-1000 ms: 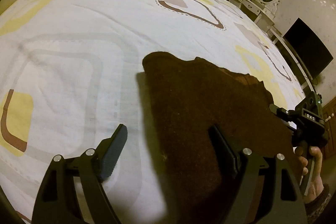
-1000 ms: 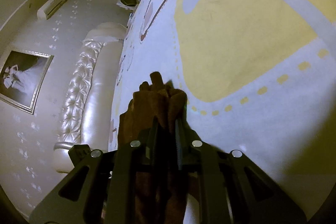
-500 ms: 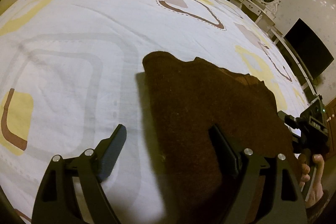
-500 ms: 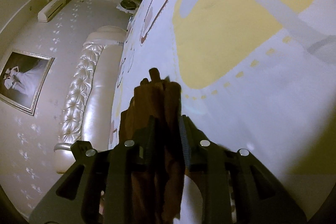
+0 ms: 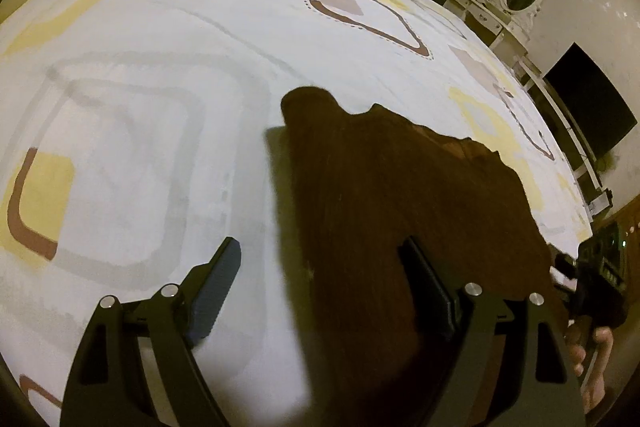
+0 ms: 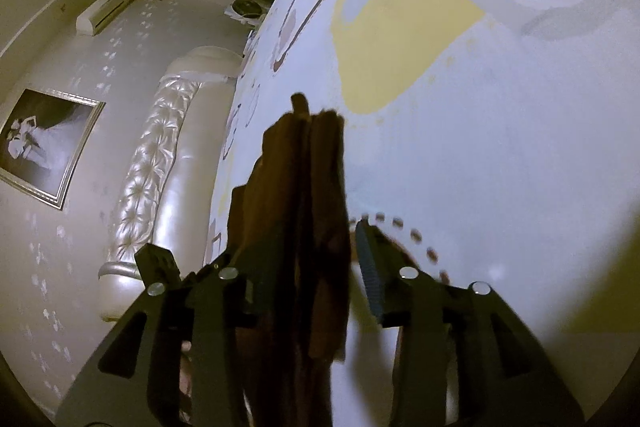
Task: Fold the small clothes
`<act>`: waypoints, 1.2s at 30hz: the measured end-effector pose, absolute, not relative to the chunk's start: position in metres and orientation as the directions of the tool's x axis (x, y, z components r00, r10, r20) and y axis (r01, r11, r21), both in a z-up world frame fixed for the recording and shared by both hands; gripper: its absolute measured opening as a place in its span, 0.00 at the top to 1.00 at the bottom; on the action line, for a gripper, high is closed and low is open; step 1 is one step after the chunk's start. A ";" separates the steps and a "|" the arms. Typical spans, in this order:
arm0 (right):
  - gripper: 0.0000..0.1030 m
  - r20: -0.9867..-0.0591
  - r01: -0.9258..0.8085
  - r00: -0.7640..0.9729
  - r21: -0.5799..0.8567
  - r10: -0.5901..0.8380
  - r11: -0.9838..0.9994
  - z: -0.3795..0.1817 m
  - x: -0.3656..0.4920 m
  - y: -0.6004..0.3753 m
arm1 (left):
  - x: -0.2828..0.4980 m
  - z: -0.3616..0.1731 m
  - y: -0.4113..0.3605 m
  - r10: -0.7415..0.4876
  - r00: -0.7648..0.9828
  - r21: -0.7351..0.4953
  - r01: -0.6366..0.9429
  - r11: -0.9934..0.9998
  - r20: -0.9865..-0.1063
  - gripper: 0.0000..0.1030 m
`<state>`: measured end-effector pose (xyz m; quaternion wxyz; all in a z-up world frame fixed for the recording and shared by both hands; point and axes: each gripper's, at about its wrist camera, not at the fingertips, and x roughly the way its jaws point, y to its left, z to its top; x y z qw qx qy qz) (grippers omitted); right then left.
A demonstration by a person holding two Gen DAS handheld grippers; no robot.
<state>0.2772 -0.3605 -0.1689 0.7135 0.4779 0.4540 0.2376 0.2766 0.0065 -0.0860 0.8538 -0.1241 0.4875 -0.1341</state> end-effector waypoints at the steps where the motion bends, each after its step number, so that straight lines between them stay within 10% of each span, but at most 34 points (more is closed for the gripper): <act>1: 0.62 -0.420 0.095 0.475 0.898 0.773 0.430 -0.169 0.274 -0.361 | 0.275 -0.086 0.007 -0.352 0.489 -0.346 0.105 0.932 -0.798 0.21; 23: 0.46 -0.358 0.055 0.386 0.929 0.850 0.366 -0.160 0.198 -0.320 | 0.170 -0.089 0.006 -0.592 0.373 -0.573 0.173 0.801 -0.714 0.21; 24: 0.48 -0.357 0.052 0.380 0.929 0.853 0.366 -0.160 0.198 -0.319 | 0.173 -0.090 0.008 -0.609 0.375 -0.598 0.159 0.785 -0.699 0.26; 26: 0.59 -0.370 0.055 0.363 0.925 0.855 0.376 -0.163 0.200 -0.315 | 0.175 -0.093 0.008 -0.620 0.350 -0.614 0.143 0.776 -0.702 0.65; 28: 0.81 -0.386 0.069 0.353 0.919 0.852 0.388 -0.168 0.200 -0.315 | 0.174 -0.095 0.004 -0.583 0.350 -0.576 0.137 0.806 -0.733 0.76; 36: 0.87 -0.378 0.084 0.372 0.923 0.848 0.374 -0.172 0.194 -0.324 | 0.163 -0.083 -0.004 -0.526 0.400 -0.513 0.148 0.845 -0.751 0.81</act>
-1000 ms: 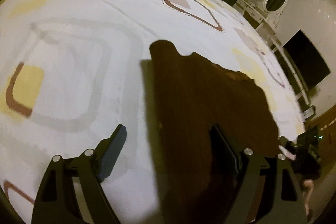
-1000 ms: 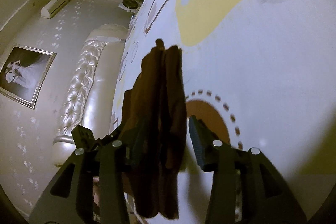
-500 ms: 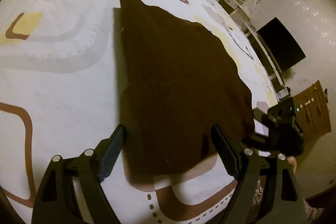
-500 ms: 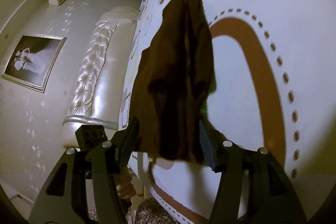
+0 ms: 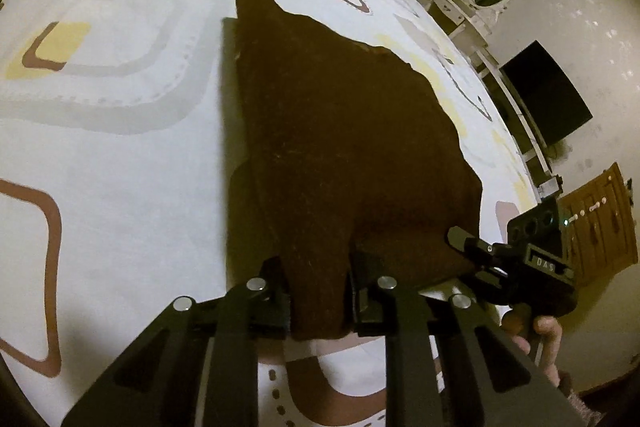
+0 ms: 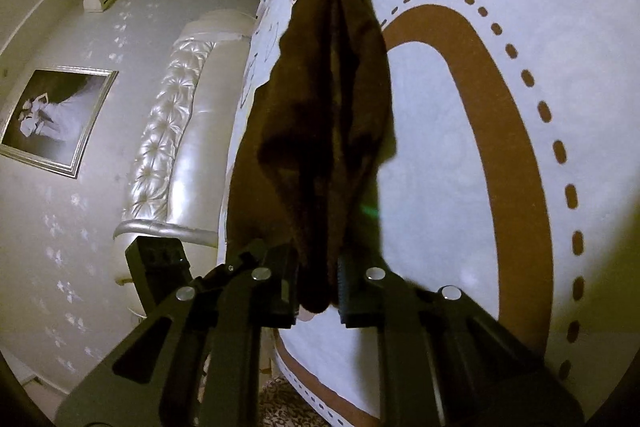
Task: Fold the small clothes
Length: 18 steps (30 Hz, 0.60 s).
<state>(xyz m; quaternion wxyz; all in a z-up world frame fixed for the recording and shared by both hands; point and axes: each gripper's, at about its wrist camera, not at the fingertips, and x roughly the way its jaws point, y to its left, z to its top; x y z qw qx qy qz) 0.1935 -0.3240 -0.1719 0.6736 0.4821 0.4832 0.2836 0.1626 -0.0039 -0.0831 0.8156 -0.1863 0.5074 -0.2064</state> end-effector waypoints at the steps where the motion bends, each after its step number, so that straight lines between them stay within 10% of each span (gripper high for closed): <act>1: 0.88 -0.378 0.085 0.372 0.923 0.848 0.374 -0.172 0.193 -0.324 | 0.162 -0.083 -0.004 -0.526 0.399 -0.515 0.144 0.845 -0.751 0.81; 18: 0.88 -0.391 0.076 0.353 0.918 0.850 0.390 -0.167 0.179 -0.327 | 0.154 -0.086 -0.010 -0.515 0.385 -0.503 0.141 0.853 -0.766 0.81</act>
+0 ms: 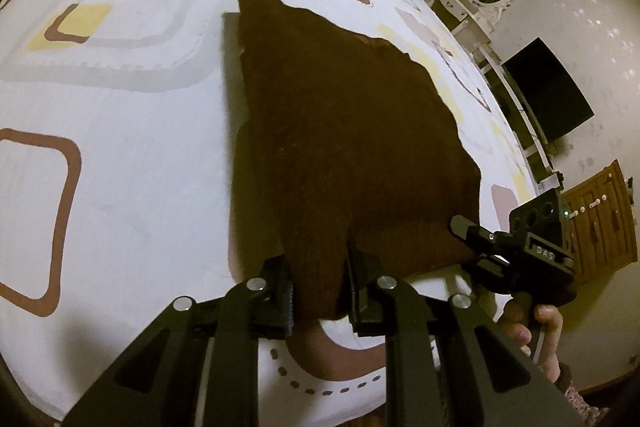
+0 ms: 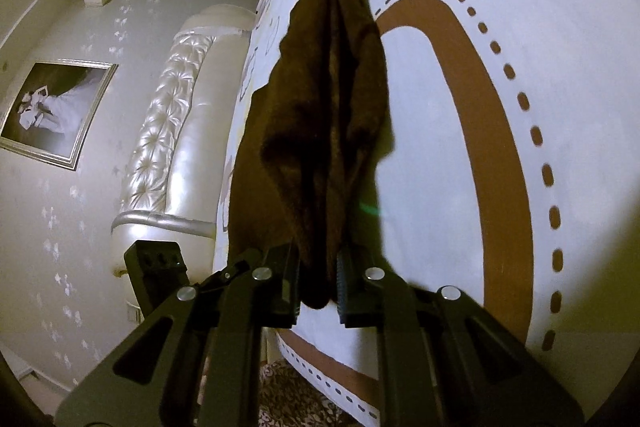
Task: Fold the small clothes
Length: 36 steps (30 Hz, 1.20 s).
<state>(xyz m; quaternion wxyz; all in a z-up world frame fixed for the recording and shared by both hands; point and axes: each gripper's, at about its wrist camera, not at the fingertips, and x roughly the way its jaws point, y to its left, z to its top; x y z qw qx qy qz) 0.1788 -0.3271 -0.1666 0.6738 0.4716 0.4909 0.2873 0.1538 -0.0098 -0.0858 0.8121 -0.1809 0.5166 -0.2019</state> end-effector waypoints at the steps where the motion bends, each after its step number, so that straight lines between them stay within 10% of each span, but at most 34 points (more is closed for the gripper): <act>1: 0.88 -0.393 0.076 0.353 0.917 0.849 0.392 -0.167 0.178 -0.327 | 0.155 -0.087 -0.009 -0.515 0.383 -0.504 0.139 0.853 -0.767 0.81; 21: 0.87 -0.379 0.074 0.365 0.922 0.850 0.380 -0.168 0.178 -0.329 | 0.153 -0.095 -0.019 -0.479 0.417 -0.454 0.164 0.876 -0.773 0.70; 36: 0.74 -0.360 0.095 0.396 0.931 0.845 0.352 -0.165 0.163 -0.345 | 0.131 -0.089 -0.040 -0.416 0.456 -0.374 0.184 0.909 -0.787 0.31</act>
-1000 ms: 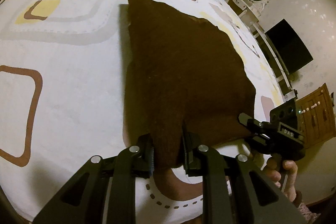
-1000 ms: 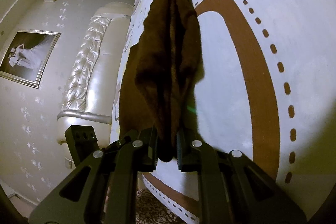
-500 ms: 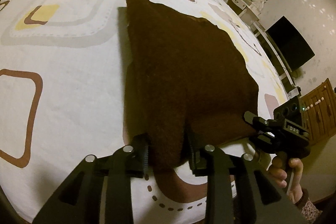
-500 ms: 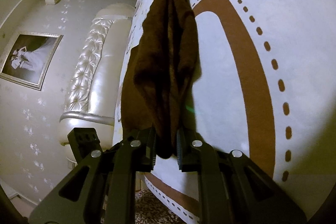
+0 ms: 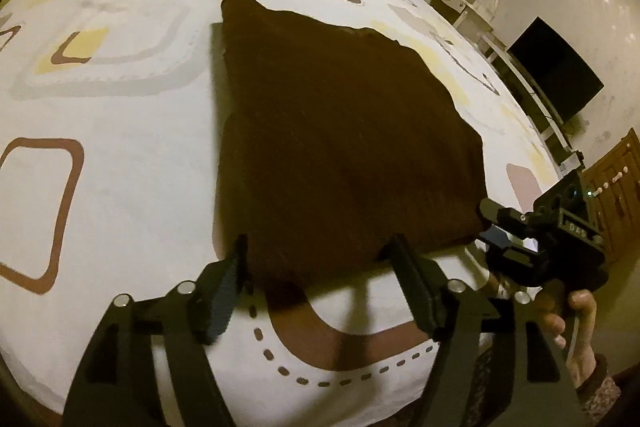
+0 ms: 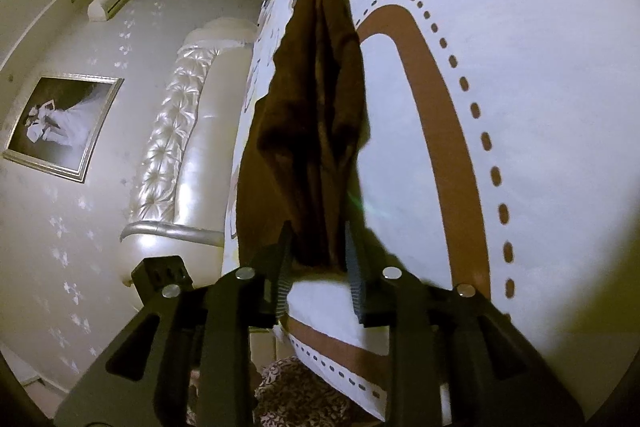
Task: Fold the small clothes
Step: 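Open both grippers and lift them away from the folded sweater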
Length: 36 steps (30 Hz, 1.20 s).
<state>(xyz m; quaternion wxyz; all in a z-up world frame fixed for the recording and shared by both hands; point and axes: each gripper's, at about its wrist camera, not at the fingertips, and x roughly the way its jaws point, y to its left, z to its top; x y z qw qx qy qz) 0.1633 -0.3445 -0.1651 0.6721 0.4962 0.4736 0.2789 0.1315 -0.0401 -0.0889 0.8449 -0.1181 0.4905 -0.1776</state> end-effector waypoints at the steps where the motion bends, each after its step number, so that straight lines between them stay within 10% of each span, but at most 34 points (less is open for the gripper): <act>1: 0.72 -0.359 0.096 0.398 0.932 0.844 0.350 -0.165 0.162 -0.345 | 0.130 -0.089 -0.041 -0.411 0.457 -0.370 0.181 0.911 -0.789 0.30; 36: 0.35 -0.731 -0.094 0.502 0.485 0.462 0.869 -0.110 0.105 -0.286 | 0.074 -0.068 -0.061 -0.195 0.552 -0.165 0.106 0.981 -0.811 0.27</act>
